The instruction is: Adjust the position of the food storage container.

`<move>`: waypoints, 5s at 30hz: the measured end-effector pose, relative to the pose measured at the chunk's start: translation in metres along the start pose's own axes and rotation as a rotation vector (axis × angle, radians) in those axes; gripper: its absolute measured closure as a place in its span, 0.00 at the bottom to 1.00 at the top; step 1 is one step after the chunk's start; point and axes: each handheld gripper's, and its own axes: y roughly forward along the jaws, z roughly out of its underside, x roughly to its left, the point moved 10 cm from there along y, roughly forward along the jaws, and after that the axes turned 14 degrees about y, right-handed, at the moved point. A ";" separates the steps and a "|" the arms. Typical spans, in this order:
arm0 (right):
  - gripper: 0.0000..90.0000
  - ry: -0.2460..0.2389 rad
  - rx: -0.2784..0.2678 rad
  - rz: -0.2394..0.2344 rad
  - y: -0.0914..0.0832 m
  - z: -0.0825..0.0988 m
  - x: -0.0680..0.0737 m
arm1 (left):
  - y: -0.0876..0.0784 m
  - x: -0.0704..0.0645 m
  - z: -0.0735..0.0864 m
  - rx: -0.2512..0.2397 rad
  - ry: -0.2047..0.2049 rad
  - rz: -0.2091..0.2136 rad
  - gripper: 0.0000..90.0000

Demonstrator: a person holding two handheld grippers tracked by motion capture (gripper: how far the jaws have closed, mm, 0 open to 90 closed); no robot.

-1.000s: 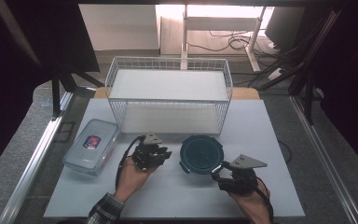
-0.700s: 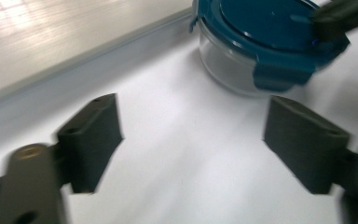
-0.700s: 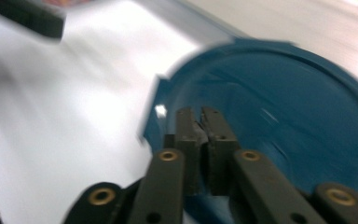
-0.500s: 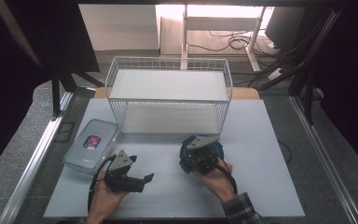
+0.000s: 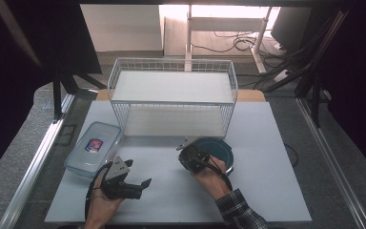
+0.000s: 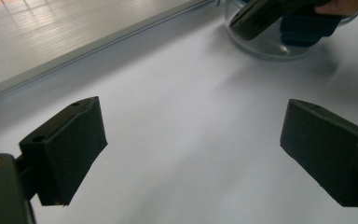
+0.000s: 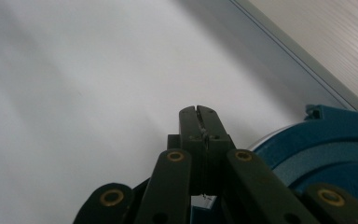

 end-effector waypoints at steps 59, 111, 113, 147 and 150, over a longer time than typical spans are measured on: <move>0.93 0.213 -0.154 0.065 -0.074 0.067 -0.103 | -0.057 0.153 0.035 0.111 -0.236 -0.306 1.00; 0.71 0.216 -0.141 -0.032 -0.066 0.081 -0.080 | -0.045 0.145 0.076 0.242 -0.330 -0.249 1.00; 0.75 0.205 -0.137 -0.038 -0.066 0.081 -0.077 | -0.037 0.158 0.076 0.221 -0.334 -0.245 1.00; 0.96 0.188 -0.058 -0.059 -0.044 0.085 -0.054 | 0.015 0.008 0.014 0.180 -0.185 0.239 1.00; 0.96 0.200 -0.053 -0.061 -0.043 0.087 -0.056 | 0.015 0.000 0.013 0.172 -0.191 0.265 1.00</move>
